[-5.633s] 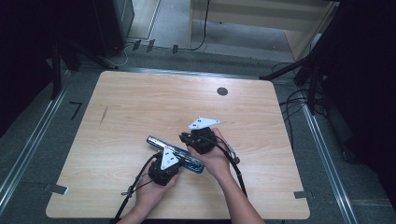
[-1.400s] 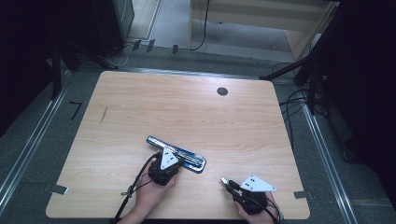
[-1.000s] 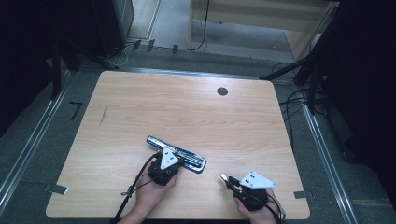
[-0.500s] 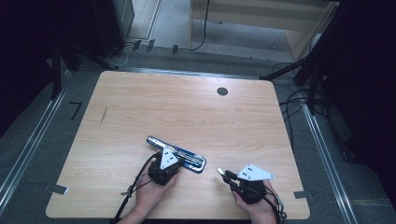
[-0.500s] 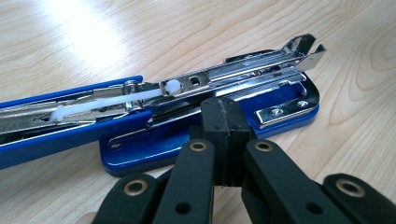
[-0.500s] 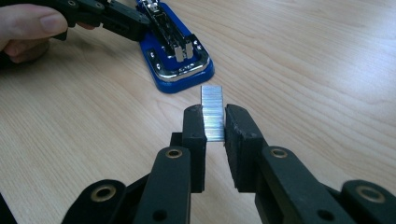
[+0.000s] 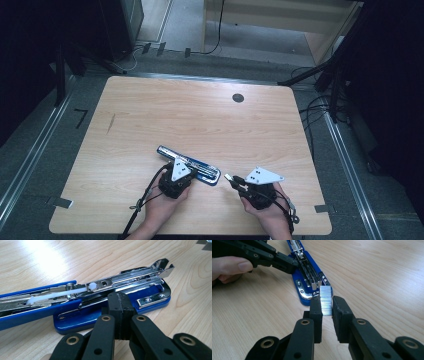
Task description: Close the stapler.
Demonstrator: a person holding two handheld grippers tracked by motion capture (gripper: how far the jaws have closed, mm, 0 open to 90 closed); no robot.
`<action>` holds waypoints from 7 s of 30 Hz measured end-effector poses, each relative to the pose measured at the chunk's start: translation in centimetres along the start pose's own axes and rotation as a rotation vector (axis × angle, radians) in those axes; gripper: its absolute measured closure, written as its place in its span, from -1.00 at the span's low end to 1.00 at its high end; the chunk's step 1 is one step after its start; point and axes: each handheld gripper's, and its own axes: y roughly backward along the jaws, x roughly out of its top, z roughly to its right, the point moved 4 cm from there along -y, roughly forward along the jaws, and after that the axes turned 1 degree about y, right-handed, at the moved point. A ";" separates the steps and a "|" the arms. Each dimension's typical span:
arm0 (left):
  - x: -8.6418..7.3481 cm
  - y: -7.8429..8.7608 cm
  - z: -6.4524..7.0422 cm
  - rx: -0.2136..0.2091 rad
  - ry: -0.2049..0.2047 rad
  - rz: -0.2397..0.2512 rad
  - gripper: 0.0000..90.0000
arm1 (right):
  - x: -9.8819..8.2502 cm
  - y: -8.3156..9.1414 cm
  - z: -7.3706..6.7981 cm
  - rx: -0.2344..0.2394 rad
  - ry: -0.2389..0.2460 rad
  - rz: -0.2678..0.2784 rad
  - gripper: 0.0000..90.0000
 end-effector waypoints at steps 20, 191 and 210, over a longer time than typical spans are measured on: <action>0.0 0.0 0.0 -0.002 0.003 0.001 1.00 | 2.8 -1.5 0.3 0.016 0.040 -0.012 0.78; 0.0 0.0 0.0 0.000 0.006 0.003 1.00 | 6.1 -7.7 -0.7 0.172 0.269 -0.290 0.78; 0.0 -0.1 0.0 0.000 0.007 0.005 1.00 | 6.1 -7.9 -0.7 0.182 0.264 -0.297 0.77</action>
